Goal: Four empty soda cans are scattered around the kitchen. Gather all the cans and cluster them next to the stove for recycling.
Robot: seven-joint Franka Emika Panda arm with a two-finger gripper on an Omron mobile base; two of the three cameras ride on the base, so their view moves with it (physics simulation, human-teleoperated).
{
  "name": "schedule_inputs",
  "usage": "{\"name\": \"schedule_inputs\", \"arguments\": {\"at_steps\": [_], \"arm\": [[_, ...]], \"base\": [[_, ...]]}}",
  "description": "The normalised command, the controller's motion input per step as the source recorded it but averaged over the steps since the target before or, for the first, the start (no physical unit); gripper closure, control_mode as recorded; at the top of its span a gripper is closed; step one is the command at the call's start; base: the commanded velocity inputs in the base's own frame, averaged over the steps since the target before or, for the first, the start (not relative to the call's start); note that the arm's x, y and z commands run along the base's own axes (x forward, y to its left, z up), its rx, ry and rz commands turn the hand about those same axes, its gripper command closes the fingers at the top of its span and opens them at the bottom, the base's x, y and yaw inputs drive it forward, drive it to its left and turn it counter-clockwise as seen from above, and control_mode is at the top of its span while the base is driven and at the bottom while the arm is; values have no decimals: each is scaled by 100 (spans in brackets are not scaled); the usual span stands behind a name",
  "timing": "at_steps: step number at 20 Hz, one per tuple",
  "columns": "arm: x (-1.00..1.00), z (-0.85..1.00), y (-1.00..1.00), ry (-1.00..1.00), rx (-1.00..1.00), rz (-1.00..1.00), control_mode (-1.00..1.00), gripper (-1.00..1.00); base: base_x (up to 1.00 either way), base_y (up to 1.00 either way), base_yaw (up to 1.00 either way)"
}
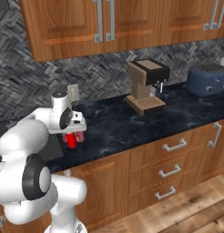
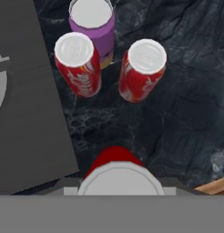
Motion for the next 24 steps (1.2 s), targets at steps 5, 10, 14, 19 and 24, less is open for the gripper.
{"name": "schedule_inputs", "arguments": {"at_steps": [5, 10, 14, 19, 24], "arm": [[6, -14, 2, 0, 0, 0, -100, 100], [6, -14, 0, 0, 0, 0, -100, 100], [4, -15, 1, 0, 0, 0, -100, 100], [2, -13, 3, 0, 0, 0, -100, 100], [0, -13, 3, 0, 0, 0, -100, 100]], "base": [[0, 0, 0], [0, 0, 0], [0, 0, 0], [0, 0, 0], [0, 0, 0]]}}
